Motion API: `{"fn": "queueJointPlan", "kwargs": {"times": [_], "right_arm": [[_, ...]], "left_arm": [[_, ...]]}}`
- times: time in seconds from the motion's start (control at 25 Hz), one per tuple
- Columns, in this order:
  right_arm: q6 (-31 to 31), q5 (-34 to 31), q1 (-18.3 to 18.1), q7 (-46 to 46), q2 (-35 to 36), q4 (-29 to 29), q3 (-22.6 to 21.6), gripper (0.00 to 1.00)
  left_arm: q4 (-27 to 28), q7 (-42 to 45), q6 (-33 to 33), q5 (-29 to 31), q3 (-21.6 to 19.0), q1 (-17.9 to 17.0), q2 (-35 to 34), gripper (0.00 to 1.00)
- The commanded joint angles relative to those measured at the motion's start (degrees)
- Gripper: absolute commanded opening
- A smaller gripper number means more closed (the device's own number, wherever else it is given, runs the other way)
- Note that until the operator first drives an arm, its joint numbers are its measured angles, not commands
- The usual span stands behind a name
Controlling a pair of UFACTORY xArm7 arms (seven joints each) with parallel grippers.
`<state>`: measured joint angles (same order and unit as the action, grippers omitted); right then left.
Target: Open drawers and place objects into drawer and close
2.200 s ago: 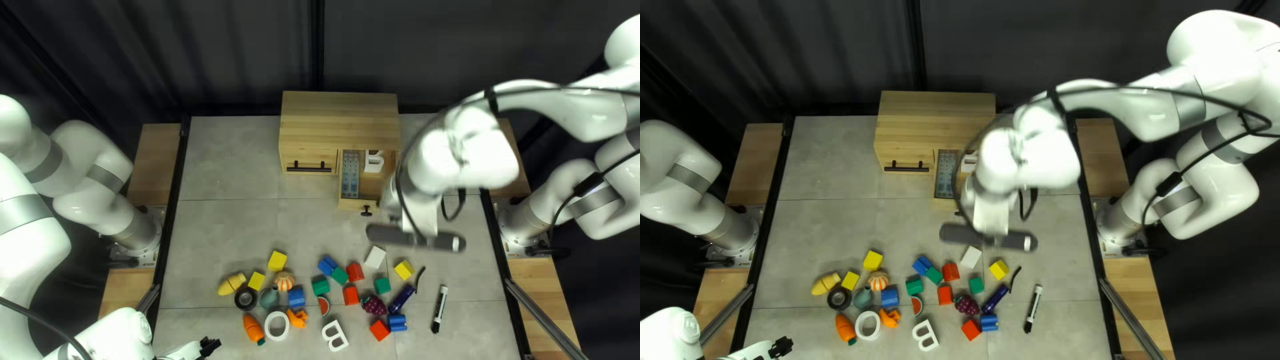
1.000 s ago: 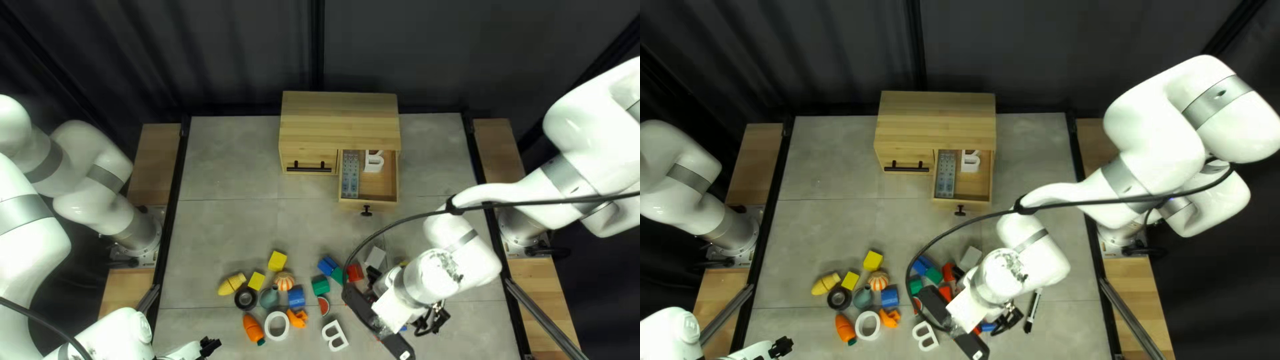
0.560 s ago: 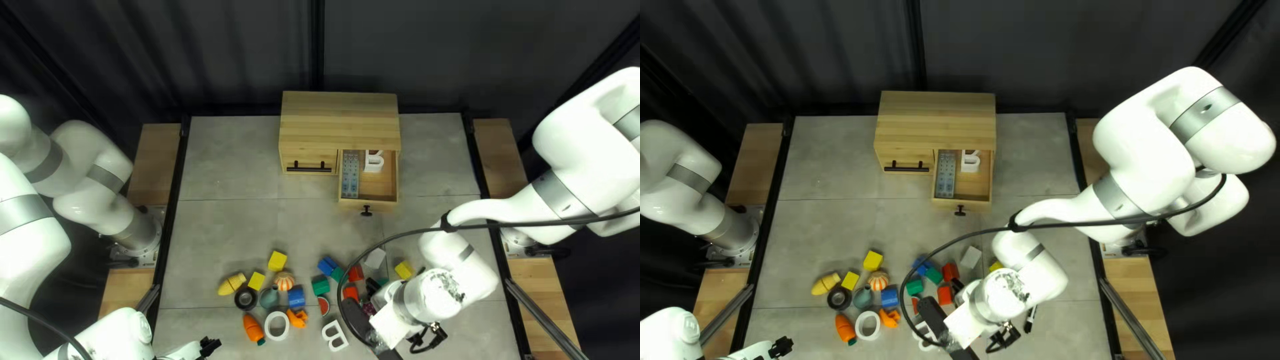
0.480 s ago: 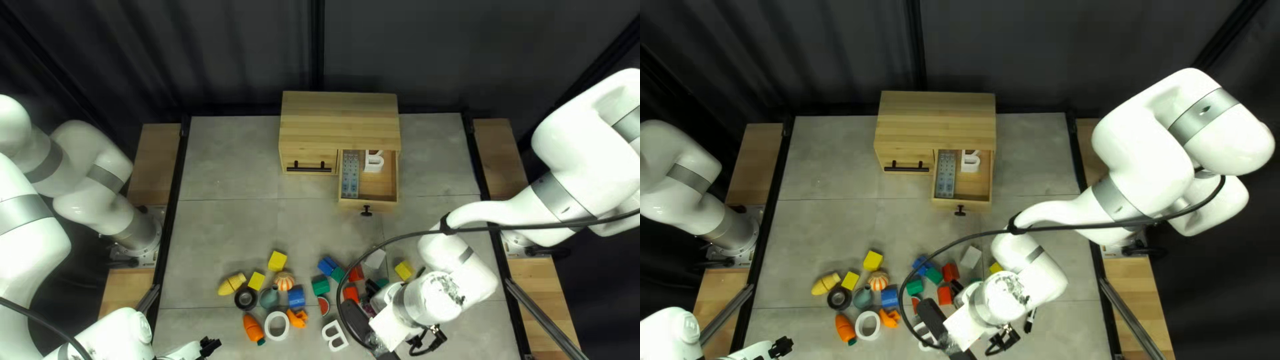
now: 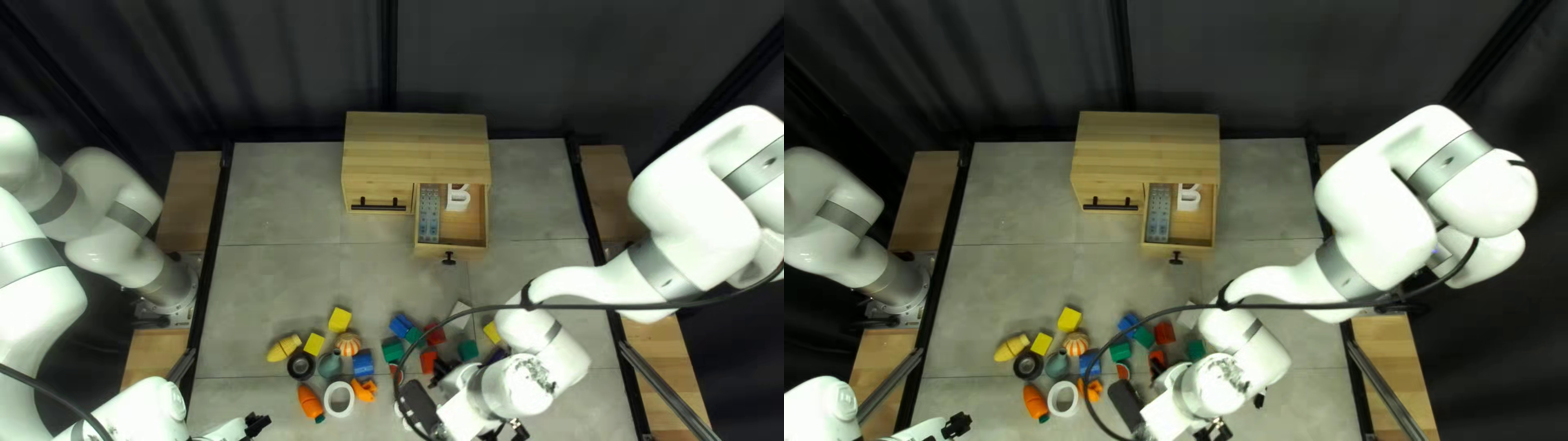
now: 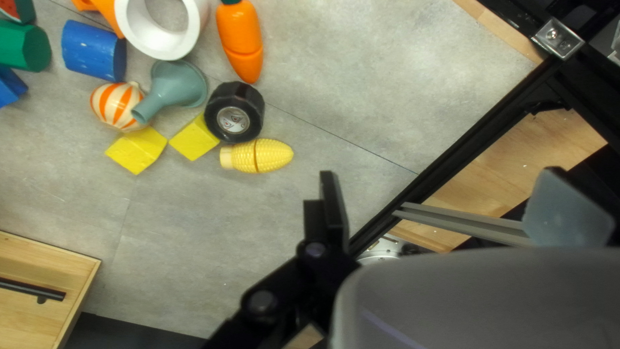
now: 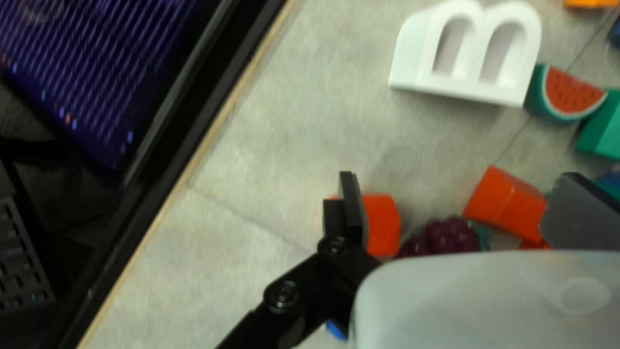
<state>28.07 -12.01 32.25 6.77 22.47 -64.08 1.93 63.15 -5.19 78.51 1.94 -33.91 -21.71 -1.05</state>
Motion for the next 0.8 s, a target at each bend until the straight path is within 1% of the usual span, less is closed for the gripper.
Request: {"fn": "queueJointPlan", "kwargs": {"times": [0.04,0.28,0.4,0.6,0.8], "right_arm": [[-0.82,1.71,-1.87,-2.50,3.34,-3.56,-1.16,1.00],[-3.90,3.02,-4.53,-6.07,5.06,-3.50,-2.41,1.00],[-3.83,3.69,-5.33,-7.27,5.80,-4.24,-3.12,1.00],[-5.17,4.02,-6.35,-8.61,6.37,-3.50,-3.56,1.00],[-4.30,4.20,-7.14,-10.04,7.39,-4.45,-3.94,1.00]], "left_arm": [[0.00,0.00,0.00,0.00,0.00,0.00,0.00,1.00],[0.00,0.00,0.00,0.00,0.00,0.00,0.00,1.00],[0.00,0.00,0.00,0.00,0.00,0.00,0.00,1.00],[0.00,0.00,0.00,0.00,0.00,0.00,0.00,1.00],[0.00,0.00,0.00,0.00,0.00,0.00,0.00,1.00]]}}
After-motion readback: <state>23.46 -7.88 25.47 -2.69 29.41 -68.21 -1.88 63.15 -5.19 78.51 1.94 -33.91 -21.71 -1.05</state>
